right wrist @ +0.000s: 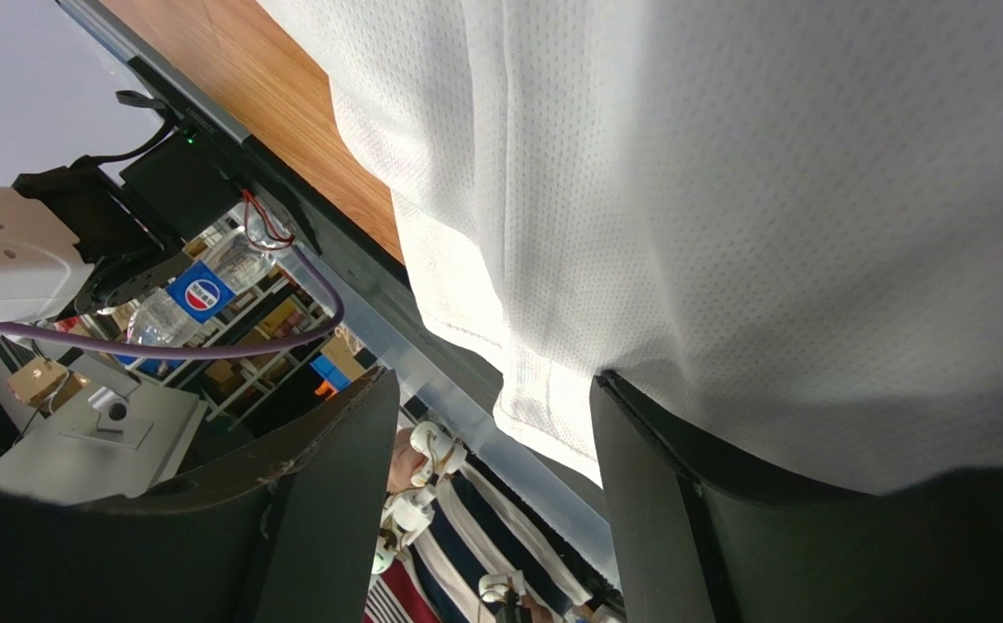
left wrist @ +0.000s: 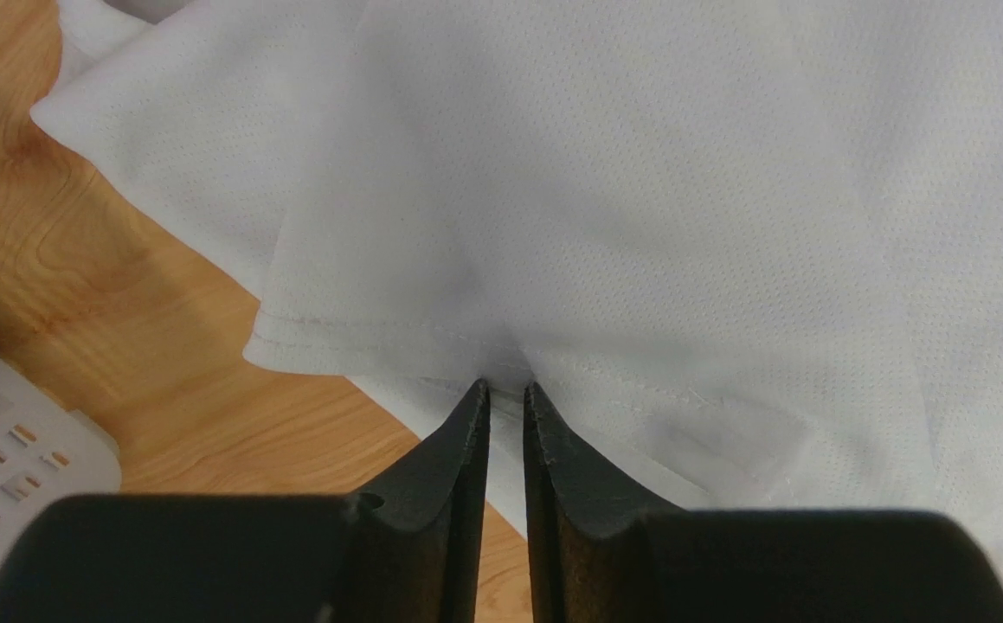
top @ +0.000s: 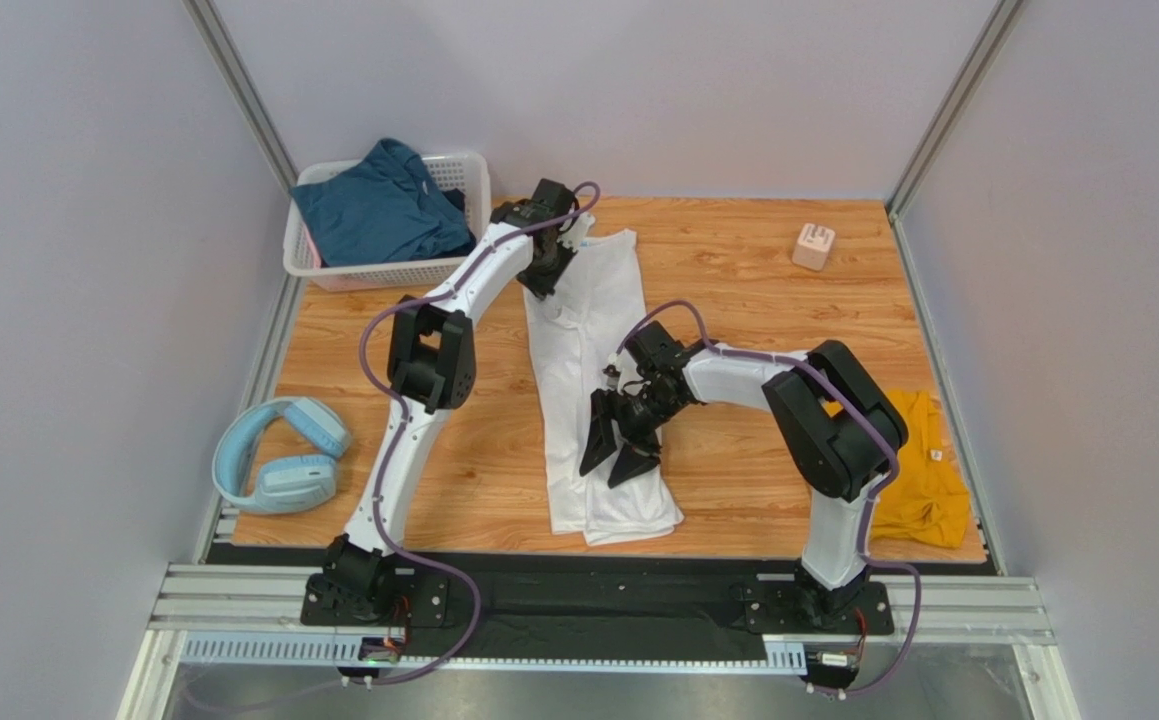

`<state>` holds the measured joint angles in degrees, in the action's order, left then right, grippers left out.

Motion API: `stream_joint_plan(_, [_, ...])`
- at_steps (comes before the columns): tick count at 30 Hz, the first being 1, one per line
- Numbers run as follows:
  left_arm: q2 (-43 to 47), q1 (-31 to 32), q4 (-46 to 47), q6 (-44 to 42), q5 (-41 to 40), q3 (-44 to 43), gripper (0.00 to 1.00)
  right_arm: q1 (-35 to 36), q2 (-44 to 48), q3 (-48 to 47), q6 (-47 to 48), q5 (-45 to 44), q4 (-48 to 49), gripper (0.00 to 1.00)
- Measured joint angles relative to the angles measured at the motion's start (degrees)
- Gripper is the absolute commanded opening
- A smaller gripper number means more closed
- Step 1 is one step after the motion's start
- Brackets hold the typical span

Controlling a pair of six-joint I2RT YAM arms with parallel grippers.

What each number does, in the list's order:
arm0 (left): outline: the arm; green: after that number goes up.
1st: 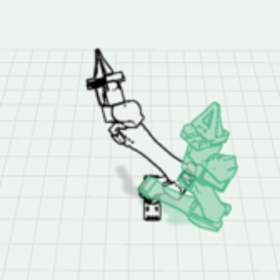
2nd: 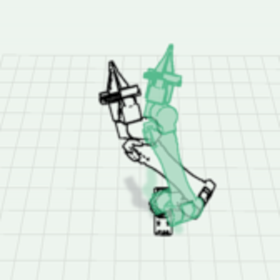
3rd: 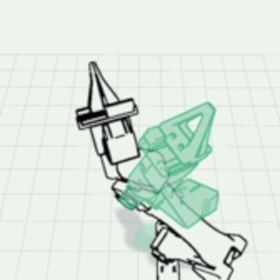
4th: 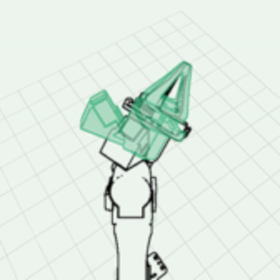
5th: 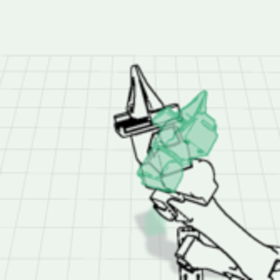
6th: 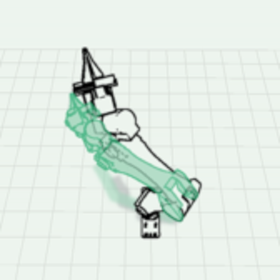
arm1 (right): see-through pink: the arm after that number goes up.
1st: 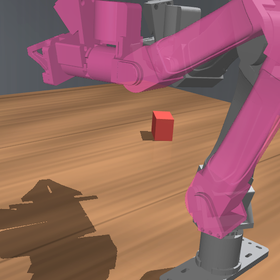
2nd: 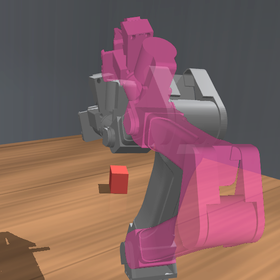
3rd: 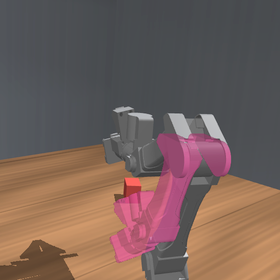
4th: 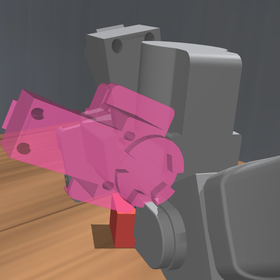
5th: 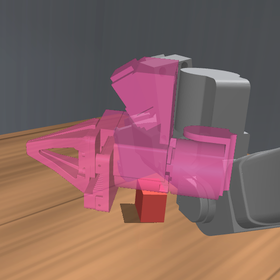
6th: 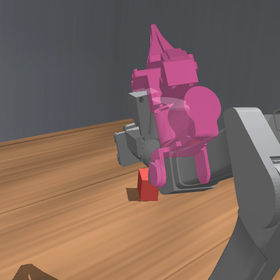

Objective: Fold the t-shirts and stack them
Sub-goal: Grab the bottom of the folded rectangular tshirt with both arms

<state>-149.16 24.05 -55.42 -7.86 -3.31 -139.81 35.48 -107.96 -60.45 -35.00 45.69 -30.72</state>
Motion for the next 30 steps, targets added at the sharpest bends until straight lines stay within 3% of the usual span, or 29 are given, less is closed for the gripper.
stream_joint_plan(8, [-1.4, 0.2, -0.8, -0.2, 0.3, -2.4, 0.26, 0.0, 0.0, 2.1, -1.6, 0.7, 2.7, 0.61])
stream_joint_plan(17, [-1.4, 0.2, 2.5, 0.3, 0.0, -2.1, 0.46, -0.3, -0.9, 2.3, -4.5, 1.1, 6.9, 0.61])
stream_joint_plan(24, [-0.9, 0.1, 4.2, 1.1, 3.4, -1.7, 0.46, -1.0, -2.0, -0.4, -6.1, 1.1, 7.9, 0.6])
stream_joint_plan(30, [13.5, 0.1, 2.3, 1.0, 7.3, 13.9, 0.45, -1.4, 0.1, -1.6, -5.9, -0.1, 5.6, 0.68])
